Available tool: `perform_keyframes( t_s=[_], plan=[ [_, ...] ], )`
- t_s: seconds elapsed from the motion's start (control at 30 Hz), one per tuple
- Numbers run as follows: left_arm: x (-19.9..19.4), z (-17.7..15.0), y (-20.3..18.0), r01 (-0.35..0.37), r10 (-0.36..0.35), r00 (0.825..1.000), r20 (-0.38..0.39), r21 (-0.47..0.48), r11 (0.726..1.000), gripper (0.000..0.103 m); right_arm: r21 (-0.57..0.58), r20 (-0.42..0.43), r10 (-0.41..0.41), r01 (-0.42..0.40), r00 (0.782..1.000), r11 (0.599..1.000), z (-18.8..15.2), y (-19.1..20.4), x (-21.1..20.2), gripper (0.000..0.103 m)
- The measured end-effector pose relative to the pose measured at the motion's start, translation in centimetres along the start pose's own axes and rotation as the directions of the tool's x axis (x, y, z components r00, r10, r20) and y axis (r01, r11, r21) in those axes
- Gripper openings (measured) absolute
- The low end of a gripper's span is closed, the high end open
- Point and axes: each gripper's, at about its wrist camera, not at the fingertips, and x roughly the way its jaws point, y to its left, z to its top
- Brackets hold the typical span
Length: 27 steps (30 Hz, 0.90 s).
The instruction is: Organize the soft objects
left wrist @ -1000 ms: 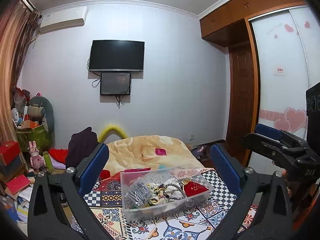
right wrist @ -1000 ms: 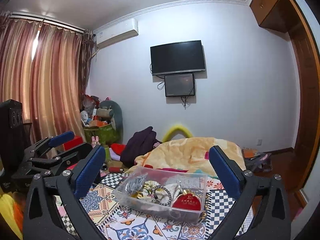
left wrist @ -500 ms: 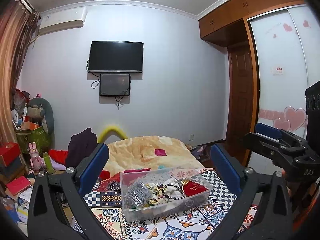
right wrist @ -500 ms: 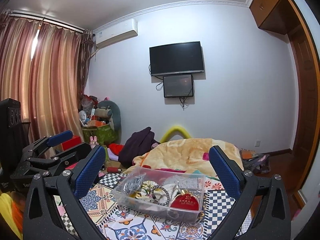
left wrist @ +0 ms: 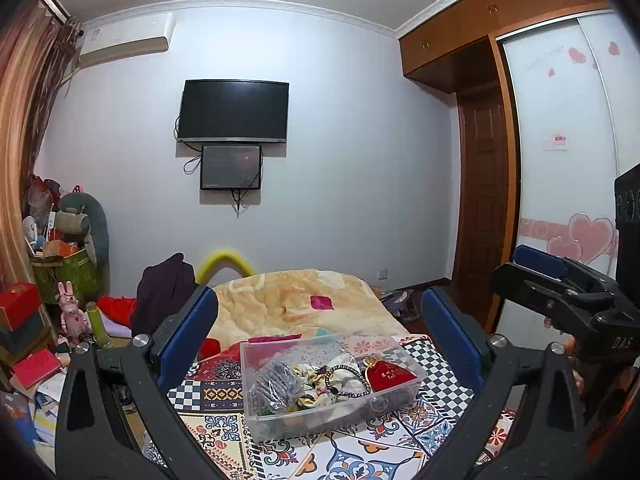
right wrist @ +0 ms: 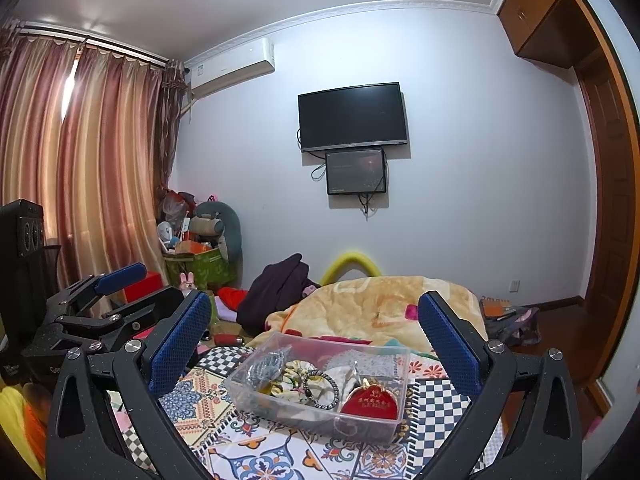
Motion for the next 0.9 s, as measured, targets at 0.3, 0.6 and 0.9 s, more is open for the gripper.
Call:
perform_keyframes(
  t_s=[0.3, 0.6, 0.9],
  plan=[
    [0.26, -0.27, -0.23, 0.007, -0.007, 1.0, -0.013, -0.001, 1.0, 0.103, -0.005, -0.002, -0.001, 0.001, 1.0, 1.0, -0.05, -0.08, -0.01, 0.103],
    [0.17, -0.35, -0.46, 0.021, -0.021, 1.0, -0.019, 0.001, 1.0, 0.103, -0.01, -0.013, -0.006, 0.006, 1.0, 1.0, -0.09, -0.01, 0.12, 0.103],
    [0.35, -0.31, -0.36, 0.019, -0.019, 1.0, -0.025, -0.008, 1.0, 0.103, -0.018, -0.024, -0.011, 0.01, 1.0, 1.0, -0.12, -0.02, 0.25, 0.103]
  ],
)
